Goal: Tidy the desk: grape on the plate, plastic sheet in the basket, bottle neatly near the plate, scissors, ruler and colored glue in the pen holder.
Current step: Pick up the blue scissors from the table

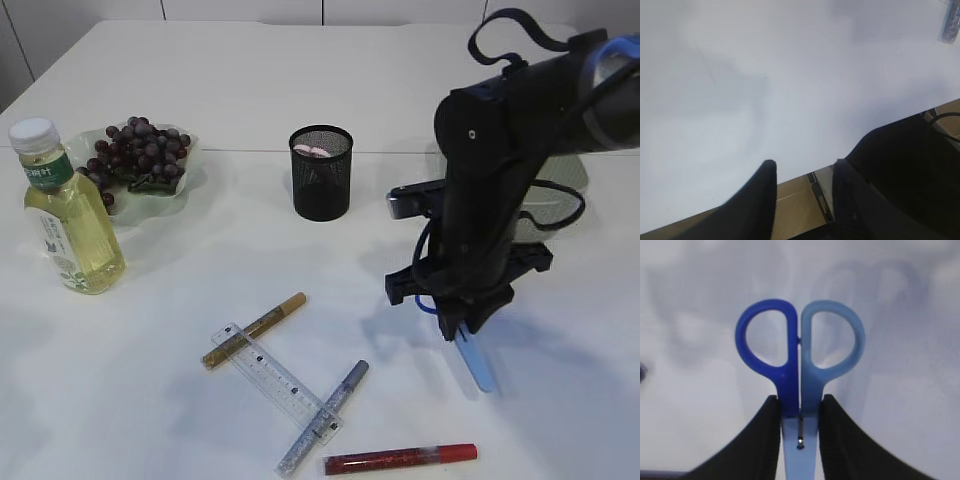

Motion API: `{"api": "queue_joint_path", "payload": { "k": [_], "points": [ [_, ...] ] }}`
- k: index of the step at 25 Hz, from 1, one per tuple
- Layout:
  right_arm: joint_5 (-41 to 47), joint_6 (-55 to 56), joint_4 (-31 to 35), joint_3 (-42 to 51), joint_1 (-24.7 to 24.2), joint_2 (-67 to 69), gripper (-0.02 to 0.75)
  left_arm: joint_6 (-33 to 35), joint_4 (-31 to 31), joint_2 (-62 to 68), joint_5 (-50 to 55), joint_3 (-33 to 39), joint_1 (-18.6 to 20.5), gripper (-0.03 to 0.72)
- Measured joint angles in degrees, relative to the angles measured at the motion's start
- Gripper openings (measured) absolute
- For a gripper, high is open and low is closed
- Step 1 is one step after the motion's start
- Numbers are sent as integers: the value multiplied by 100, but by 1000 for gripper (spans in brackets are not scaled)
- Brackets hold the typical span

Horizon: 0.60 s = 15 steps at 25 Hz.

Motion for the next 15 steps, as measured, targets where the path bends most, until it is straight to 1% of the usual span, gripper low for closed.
{"api": "queue_joint_path", "payload": {
  "k": [4,10,15],
  "points": [
    [-74,-59,-299,-280,205,-1,216,-34,-13,0,-14,0,0,272],
    [-167,-272,-417,-763,217,11,216,-80,-117,0,-223,0,0,272],
    [-629,-357,-464,-958,217,11,216,-88,-344,0,-525,0,0,272]
  ]
}}
